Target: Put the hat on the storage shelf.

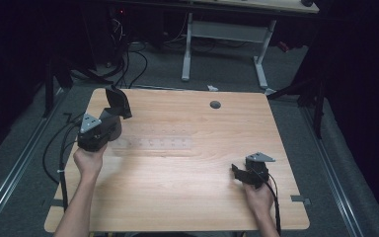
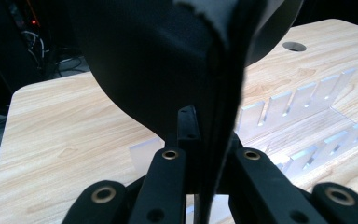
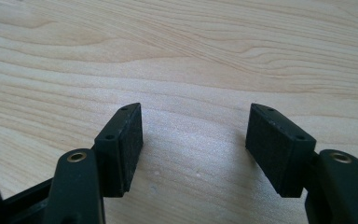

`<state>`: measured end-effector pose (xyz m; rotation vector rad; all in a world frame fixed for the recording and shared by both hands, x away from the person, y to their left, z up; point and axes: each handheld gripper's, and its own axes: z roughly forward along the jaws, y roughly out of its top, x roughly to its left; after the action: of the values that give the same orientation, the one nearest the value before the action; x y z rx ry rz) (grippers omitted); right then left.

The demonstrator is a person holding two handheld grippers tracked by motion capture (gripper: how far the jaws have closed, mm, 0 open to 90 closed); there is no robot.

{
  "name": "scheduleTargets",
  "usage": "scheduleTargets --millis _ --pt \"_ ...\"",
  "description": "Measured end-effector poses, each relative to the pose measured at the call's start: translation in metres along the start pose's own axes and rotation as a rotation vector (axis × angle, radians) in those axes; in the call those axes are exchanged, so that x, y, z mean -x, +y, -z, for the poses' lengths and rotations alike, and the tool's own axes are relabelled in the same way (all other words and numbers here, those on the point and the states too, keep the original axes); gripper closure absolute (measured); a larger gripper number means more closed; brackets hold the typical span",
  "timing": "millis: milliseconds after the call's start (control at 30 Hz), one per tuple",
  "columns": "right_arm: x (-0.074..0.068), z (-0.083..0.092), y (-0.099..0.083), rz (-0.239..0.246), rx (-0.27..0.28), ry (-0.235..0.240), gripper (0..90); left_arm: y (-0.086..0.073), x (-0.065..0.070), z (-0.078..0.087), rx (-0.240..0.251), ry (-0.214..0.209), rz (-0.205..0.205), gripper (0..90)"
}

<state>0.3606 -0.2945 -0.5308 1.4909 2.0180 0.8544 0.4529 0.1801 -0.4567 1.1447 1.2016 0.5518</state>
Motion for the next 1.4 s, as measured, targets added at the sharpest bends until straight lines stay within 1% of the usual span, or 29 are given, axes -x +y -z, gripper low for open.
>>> scheduleTargets --millis 200,300,400,533,767,900,1000,1067,1133,1233,1400 --pt "0.0 0.0 0.0 0.0 0.0 0.0 36.8 -0.002 0.001 -0.001 0.0 0.0 -0.01 86.5" --pt "0.0 0.0 0.0 0.0 0.0 0.0 36.8 -0.004 0.002 -0.001 0.006 -0.001 -0.005 86.5" --pt "0.0 0.0 0.0 0.0 0.0 0.0 36.8 -0.007 0.001 -0.001 0.004 0.008 -0.008 86.4" --pt "0.0 0.0 0.0 0.0 0.0 0.0 36.7 -0.01 -0.002 -0.001 0.006 0.013 0.005 86.4" --pt "0.0 0.0 0.0 0.0 0.0 0.0 36.7 -0.015 -0.007 -0.001 0.003 0.008 0.022 86.2" --pt "0.0 0.0 0.0 0.0 0.0 0.0 36.7 -0.02 -0.012 0.0 -0.002 0.011 0.047 86.0" --pt "0.0 0.0 0.0 0.0 0.0 0.0 36.7 -0.021 -0.015 0.002 0.004 0.006 0.069 85.9" --pt "0.0 0.0 0.0 0.0 0.0 0.0 36.7 -0.021 -0.015 0.003 -0.002 0.002 0.071 85.8" --pt "0.0 0.0 0.0 0.0 0.0 0.0 36.7 -0.021 -0.016 0.003 -0.011 -0.004 0.081 85.3" --pt "0.0 0.0 0.0 0.0 0.0 0.0 36.7 -0.022 -0.015 0.004 -0.024 -0.003 0.071 84.8" --pt "0.0 0.0 0.0 0.0 0.0 0.0 36.7 -0.021 -0.017 0.006 -0.038 0.004 0.071 84.6"
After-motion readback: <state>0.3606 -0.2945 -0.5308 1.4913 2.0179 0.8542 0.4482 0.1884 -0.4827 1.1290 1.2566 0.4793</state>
